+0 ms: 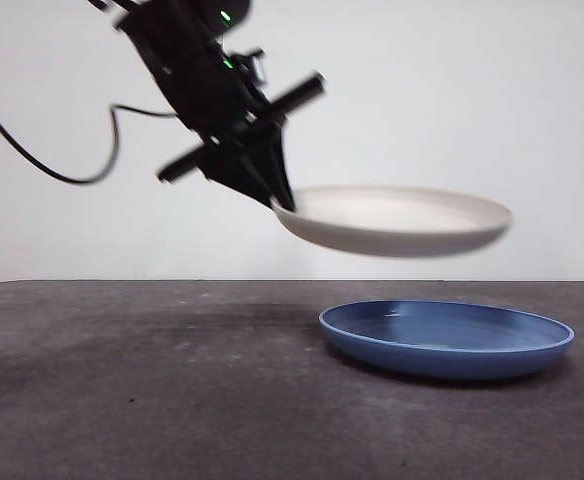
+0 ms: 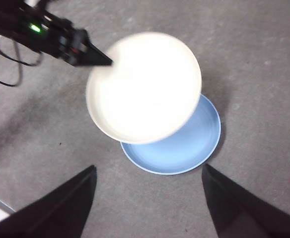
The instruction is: Pick up the white plate, put it on the blue plate, put it on desk
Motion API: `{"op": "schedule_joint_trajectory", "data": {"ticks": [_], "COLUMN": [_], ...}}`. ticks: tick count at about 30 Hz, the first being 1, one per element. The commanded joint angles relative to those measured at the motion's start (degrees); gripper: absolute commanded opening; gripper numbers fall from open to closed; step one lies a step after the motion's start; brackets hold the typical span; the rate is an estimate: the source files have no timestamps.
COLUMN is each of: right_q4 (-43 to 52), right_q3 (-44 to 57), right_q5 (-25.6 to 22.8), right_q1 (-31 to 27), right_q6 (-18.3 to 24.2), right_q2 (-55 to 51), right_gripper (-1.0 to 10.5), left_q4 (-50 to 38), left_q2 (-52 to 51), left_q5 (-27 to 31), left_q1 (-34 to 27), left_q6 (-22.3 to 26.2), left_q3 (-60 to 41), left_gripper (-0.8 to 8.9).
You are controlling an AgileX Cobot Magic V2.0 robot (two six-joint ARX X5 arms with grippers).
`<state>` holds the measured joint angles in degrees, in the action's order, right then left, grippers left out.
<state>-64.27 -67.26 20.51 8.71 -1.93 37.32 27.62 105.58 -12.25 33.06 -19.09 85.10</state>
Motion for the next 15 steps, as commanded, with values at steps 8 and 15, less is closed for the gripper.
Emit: {"op": "schedule_joint_trajectory", "data": {"ticks": [8, 15], "right_q4": [-2.4, -2.5], "right_q3": [-1.8, -1.8], "right_q5": [-2.1, -2.6], "right_q1": [0.2, 0.2], "right_q6": [-0.6, -0.6], "right_q2": [-0.4, -0.4], "right_gripper": [3.4, 3.4], "left_q4": [-0.3, -0.6], "left_q2": [10.6, 13.4], "left_q5": [0.4, 0.4], "left_q1": [2.9, 4.1], "left_q6": [-0.7, -0.6], "left_q3": [5.7, 6.4], "left_gripper": [0.09, 0.09]}}
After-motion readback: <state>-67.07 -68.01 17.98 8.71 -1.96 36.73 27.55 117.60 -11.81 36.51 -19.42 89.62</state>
